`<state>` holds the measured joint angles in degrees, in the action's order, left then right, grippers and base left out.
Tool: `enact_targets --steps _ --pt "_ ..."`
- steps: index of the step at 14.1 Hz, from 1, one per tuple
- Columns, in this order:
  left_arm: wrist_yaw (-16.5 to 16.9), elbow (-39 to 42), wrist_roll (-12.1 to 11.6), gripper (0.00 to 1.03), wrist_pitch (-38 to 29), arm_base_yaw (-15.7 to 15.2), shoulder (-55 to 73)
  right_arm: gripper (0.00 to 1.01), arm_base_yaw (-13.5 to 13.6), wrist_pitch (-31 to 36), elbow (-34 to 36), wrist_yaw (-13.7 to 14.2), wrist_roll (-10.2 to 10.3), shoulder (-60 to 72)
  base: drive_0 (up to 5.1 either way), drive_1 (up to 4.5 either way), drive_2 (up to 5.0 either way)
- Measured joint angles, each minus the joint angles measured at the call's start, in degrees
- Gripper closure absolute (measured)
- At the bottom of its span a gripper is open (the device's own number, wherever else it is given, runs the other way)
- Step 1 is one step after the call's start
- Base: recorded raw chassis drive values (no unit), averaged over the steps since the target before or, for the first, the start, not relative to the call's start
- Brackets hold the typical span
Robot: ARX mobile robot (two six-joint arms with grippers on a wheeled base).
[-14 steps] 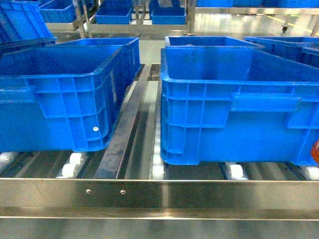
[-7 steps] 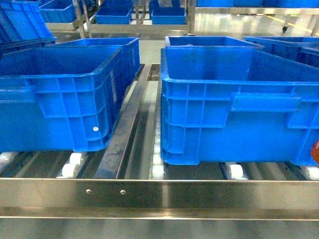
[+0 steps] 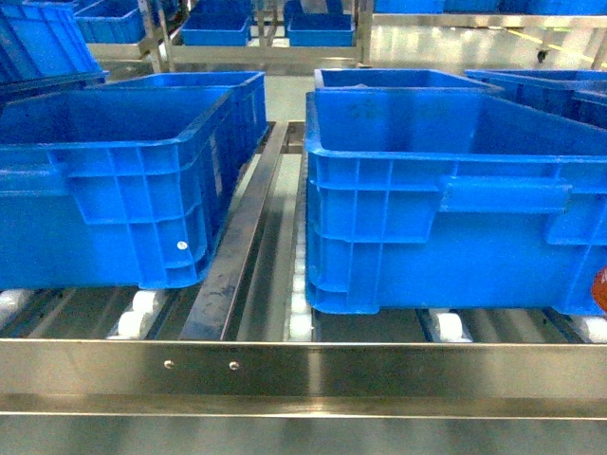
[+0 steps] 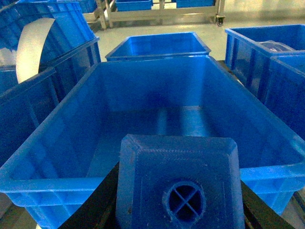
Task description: Sort blue parts and orange caps into right shelf containers
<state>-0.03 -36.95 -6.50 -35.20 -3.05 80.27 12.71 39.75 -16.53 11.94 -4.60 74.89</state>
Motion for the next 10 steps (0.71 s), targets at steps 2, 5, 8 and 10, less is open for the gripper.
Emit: enact_targets --steps 2,5,8,10 --pt "-0.02 0.00 0.00 0.59 0.00 0.00 0.00 0.59 0.00 0.00 0.00 0.02 0.02 0.00 0.0 0.00 0.0" --pt "0.00 0.00 0.00 0.59 0.00 0.00 0.00 0.59 0.00 0.00 0.00 0.00 0.02 0.00 0.0 0.00 0.0" --pt "0.00 0.00 0.00 0.59 -0.02 0.00 0.00 0.59 -0.79 7.04 -0.42 -6.38 0.72 1.40 0.0 0.00 0.0" --pt "-0.02 0.00 0.00 0.59 0.00 0.00 0.00 0.59 -1.11 4.09 -7.91 -7.34 2.62 2.38 0.0 0.00 0.0"
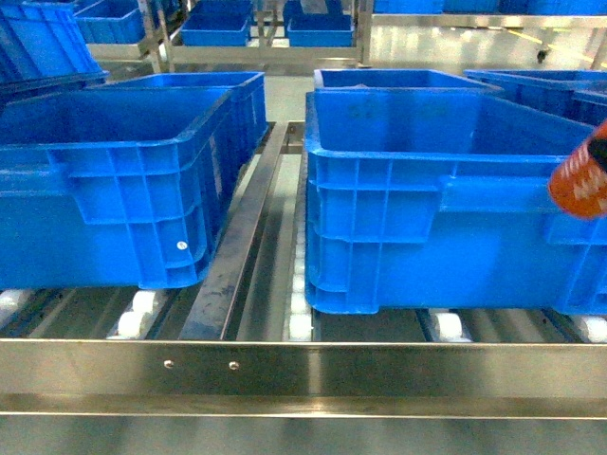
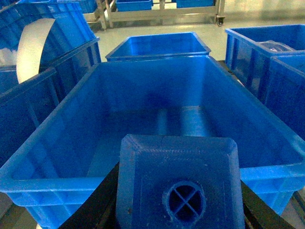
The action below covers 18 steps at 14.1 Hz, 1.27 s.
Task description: Sort blue parts and orange caps into right shelf containers
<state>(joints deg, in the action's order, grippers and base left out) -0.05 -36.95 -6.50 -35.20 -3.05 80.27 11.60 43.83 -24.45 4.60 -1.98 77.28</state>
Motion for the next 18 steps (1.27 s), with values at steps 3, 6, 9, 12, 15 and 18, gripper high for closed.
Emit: enact_targets --steps 3,6,9,12,15,18 --pt "0.02 0.00 0.00 0.59 0.00 0.00 0.00 0.59 -0.74 2.19 -17.00 1.38 1.09 12.31 0.0 0.00 0.0" --pt "0.02 0.00 0.00 0.59 0.00 0.00 0.00 0.41 -0.76 -5.53 -32.76 0.22 0.87 24.00 0.0 0.00 0.0" --pt "-0.02 0.00 0.00 0.59 0.00 -0.02 0.00 0.06 -0.17 0.13 -32.83 3.37 0.31 26.05 0.0 0.00 0.0" --pt "0.00 0.00 0.00 0.59 0.00 0.00 0.00 0.03 0.39 6.47 -15.17 3.19 -3.69 12.09 0.0 0.00 0.0" --pt "-20.68 -5.86 0.39 0.59 11.04 2.49 1.57 0.03 1.27 3.80 -5.16 3.04 -3.45 7.65 0.0 0.00 0.0" --pt "-19.63 -16.15 1.60 0.59 10.93 0.48 6.97 0.03 1.27 4.28 -5.46 3.04 -3.43 7.08 0.0 0.00 0.0"
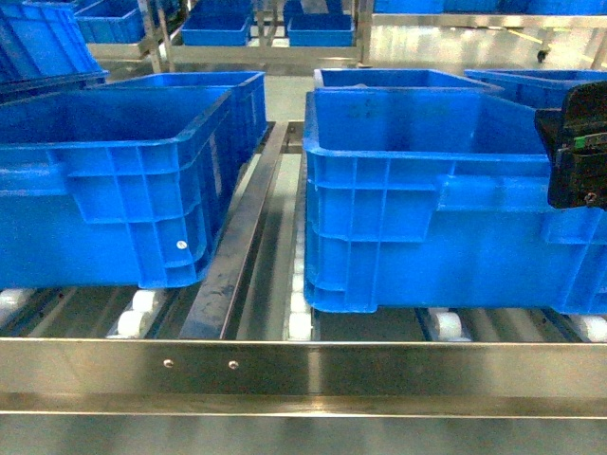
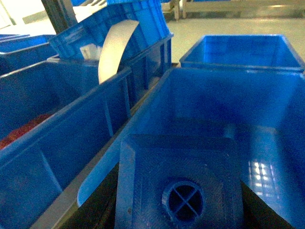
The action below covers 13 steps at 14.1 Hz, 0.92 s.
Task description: Sort blue parts and orange caps into right shelf containers
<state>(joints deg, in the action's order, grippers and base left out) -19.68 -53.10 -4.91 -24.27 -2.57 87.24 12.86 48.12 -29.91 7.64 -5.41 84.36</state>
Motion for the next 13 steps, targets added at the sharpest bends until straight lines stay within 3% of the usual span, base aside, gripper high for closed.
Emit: enact_targets --steps 2,3,5,6,7,8,12,13 --pt "3.91 -11.10 0.35 0.59 0.76 -0.66 10.21 0.03 0.00 -0.02 0.00 0.00 0.00 0.00 0.0 0.00 0.0" --pt "4.48 -15.89 -1.44 0.51 1.20 -0.50 14.99 0.03 0.00 -0.02 0.00 0.00 0.00 0.00 0.0 0.00 0.0" --pt "5.42 -12.39 -2.75 0.17 -0.39 0.20 12.24 0.03 0.00 -0.02 0.00 0.00 0.00 0.00 0.0 0.00 0.0" --pt "7.04 -6.58 -0.94 0.03 -1.86 0.50 5.25 0.03 0.00 -0.07 0.00 0.00 0.00 0.00 0.0 0.00 0.0" --pt "16.72 3.34 2.29 0.19 -12.63 0.00 -3.78 0.18 -0.04 8.50 2.67 3.56 2.51 -0.35 0.0 0.00 0.0" --pt "21.29 11.43 3.50 0.33 -17.00 0.04 -8.87 0.32 -1.55 9.77 7.23 3.17 3.65 -3.89 0.0 0.00 0.0" --pt "20.06 16.68 3.91 0.46 -18.34 1.11 -10.43 0.45 -2.84 9.75 10.36 2.73 4.22 -6.49 0.0 0.00 0.0" --pt "19.69 21.68 4.48 0.59 -19.19 2.38 -11.30 0.58 -4.00 9.51 12.59 1.86 4.44 -8.87 0.0 0.00 0.0"
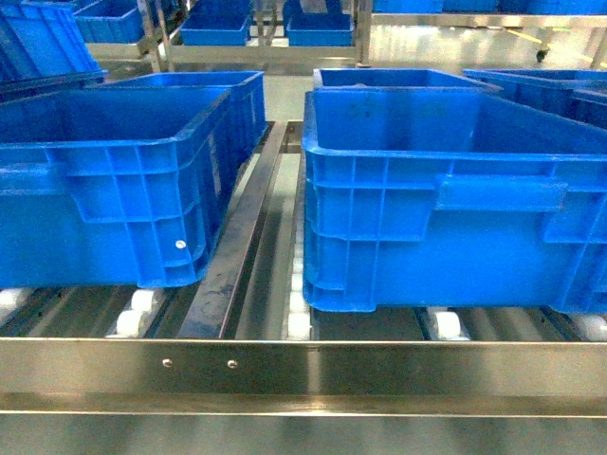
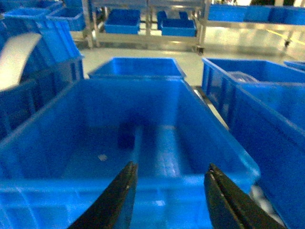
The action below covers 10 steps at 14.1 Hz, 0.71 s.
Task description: Sort blue parts and orange caps into right shelf containers
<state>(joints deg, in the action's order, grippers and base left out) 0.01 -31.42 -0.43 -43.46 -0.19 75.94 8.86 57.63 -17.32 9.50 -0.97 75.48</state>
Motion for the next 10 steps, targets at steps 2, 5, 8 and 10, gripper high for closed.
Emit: enact_targets --steps 2,5,8,10 --pt "0.09 7.39 0.04 0.84 -2.62 0.35 -5.35 0.84 -1.57 -1.31 4.68 -2.25 0.13 -5.95 0.0 0.00 0.0" --pt "0.00 15.98 0.26 1.01 -3.41 0.24 -12.59 0.99 -3.89 -1.75 10.40 -4.37 0.33 -13.42 0.0 0.00 0.0" --pt "-0.04 21.18 0.26 1.01 -2.10 0.20 -19.96 0.99 -8.98 -6.69 14.62 -8.96 0.37 -20.35 0.0 0.00 0.0" --pt "-0.02 24.68 0.26 1.01 0.85 0.22 -25.64 0.99 -8.87 -13.09 15.52 -9.49 0.50 -28.46 0.0 0.00 0.0"
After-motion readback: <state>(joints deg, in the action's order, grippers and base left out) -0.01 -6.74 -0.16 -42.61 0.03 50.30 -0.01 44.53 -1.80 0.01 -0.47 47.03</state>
